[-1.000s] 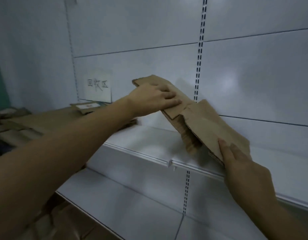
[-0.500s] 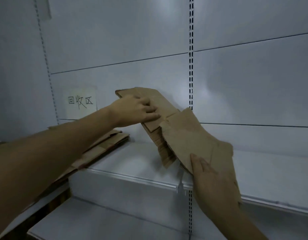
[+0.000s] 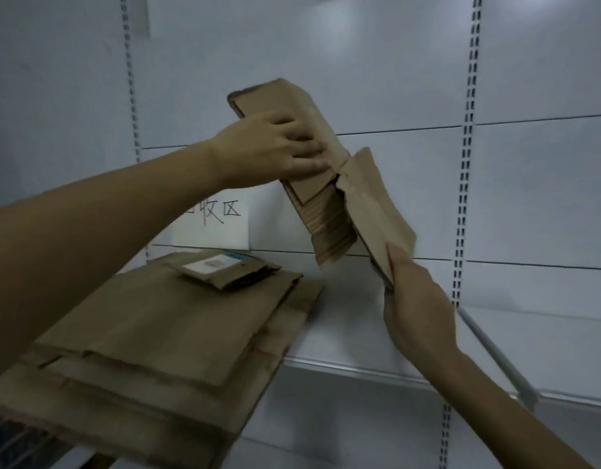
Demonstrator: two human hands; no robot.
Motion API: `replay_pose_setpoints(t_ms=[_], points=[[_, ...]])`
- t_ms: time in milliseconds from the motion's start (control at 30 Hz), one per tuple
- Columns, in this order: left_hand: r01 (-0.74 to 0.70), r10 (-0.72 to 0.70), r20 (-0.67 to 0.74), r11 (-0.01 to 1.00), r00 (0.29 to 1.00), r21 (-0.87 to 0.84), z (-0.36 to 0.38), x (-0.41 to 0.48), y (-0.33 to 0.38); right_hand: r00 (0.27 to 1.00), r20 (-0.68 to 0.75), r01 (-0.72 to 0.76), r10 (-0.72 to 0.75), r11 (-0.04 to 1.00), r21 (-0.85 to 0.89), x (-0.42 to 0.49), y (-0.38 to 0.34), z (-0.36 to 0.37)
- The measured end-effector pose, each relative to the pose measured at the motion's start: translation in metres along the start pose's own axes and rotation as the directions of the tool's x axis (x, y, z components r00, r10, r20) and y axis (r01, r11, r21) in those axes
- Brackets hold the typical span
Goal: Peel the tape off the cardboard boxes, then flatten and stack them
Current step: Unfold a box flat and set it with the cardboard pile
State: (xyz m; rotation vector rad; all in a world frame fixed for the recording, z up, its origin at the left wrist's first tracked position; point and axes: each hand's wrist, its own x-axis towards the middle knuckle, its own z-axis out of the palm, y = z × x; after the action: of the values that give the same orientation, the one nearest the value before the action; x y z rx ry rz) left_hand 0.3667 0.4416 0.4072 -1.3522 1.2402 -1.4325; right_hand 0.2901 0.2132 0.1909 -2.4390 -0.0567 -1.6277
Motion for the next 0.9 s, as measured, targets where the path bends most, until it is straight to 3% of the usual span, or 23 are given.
replay_pose_setpoints(t_ms=[67, 133, 200, 233, 300, 333, 367, 400, 467, 567, 600, 633, 667, 733, 767, 833, 900], points=[[0.152, -0.151, 0.054, 0.988, 0.987, 0.003, 0.013, -0.066, -0.01, 0.995, 0.032, 0.093, -0.091, 0.993, -0.068, 0.032, -0.041, 0.016], [0.383, -0.37, 0.221, 0.923, 0.902, -0.02, 0.03, -0.136, 0.0, 0.974, 0.161, 0.182, -0.16, 0.974, -0.133, 0.059, -0.089, 0.034], [0.617, -0.533, 0.446, 0.785, 0.719, -0.056, 0.047, -0.196, 0.031, 0.924, 0.318, 0.264, -0.215, 0.957, -0.121, 0.071, -0.127, 0.062], [0.697, -0.544, 0.58, 0.715, 0.607, -0.059, 0.057, -0.218, 0.052, 0.883, 0.408, 0.298, -0.231, 0.949, -0.107, 0.07, -0.143, 0.077], [0.752, -0.394, 0.835, 0.658, 0.385, -0.035, 0.084, -0.255, 0.098, 0.768, 0.593, 0.33, -0.242, 0.943, -0.042, 0.06, -0.165, 0.107], [0.797, -0.311, 0.897, 0.6, 0.316, -0.073, 0.098, -0.272, 0.119, 0.695, 0.679, 0.316, -0.237, 0.949, 0.007, 0.051, -0.171, 0.119], [0.804, -0.26, 0.919, 0.587, 0.296, -0.093, 0.109, -0.286, 0.134, 0.621, 0.747, 0.306, -0.239, 0.951, 0.05, 0.043, -0.174, 0.131], [0.844, -0.323, 0.896, 0.528, 0.303, -0.095, 0.122, -0.299, 0.146, 0.565, 0.787, 0.307, -0.248, 0.948, 0.079, 0.036, -0.175, 0.138], [0.899, -0.379, 0.858, 0.397, 0.346, -0.187, 0.13, -0.315, 0.156, 0.526, 0.814, 0.278, -0.247, 0.954, 0.111, 0.032, -0.176, 0.145], [0.956, -0.357, 0.893, 0.199, 0.274, -0.213, 0.122, -0.302, 0.151, 0.45, 0.857, 0.209, -0.251, 0.963, 0.172, 0.037, -0.176, 0.148], [0.965, -0.359, 0.9, 0.178, 0.246, -0.193, 0.121, -0.298, 0.15, 0.433, 0.866, 0.221, -0.249, 0.961, 0.165, 0.039, -0.175, 0.149], [0.965, -0.377, 0.894, 0.188, 0.242, -0.182, 0.12, -0.297, 0.151, 0.431, 0.872, 0.221, -0.233, 0.964, 0.148, 0.042, -0.175, 0.15], [0.95, -0.4, 0.871, 0.241, 0.284, -0.199, 0.121, -0.299, 0.152, 0.441, 0.874, 0.199, -0.204, 0.972, 0.127, 0.046, -0.176, 0.151], [0.937, -0.363, 0.875, 0.253, 0.322, -0.24, 0.126, -0.301, 0.154, 0.472, 0.871, 0.121, -0.136, 0.989, 0.089, 0.058, -0.18, 0.167], [0.947, -0.339, 0.893, 0.23, 0.296, -0.226, 0.127, -0.304, 0.155, 0.477, 0.874, 0.049, -0.091, 0.996, 0.077, 0.067, -0.181, 0.178], [0.925, -0.309, 0.897, 0.31, 0.316, -0.219, 0.131, -0.308, 0.155, 0.506, 0.863, -0.098, -0.013, 0.993, 0.072, 0.084, -0.185, 0.202], [0.881, -0.292, 0.879, 0.406, 0.375, -0.241, 0.133, -0.315, 0.154, 0.57, 0.822, -0.08, 0.005, 0.996, 0.05, 0.091, -0.194, 0.225]])
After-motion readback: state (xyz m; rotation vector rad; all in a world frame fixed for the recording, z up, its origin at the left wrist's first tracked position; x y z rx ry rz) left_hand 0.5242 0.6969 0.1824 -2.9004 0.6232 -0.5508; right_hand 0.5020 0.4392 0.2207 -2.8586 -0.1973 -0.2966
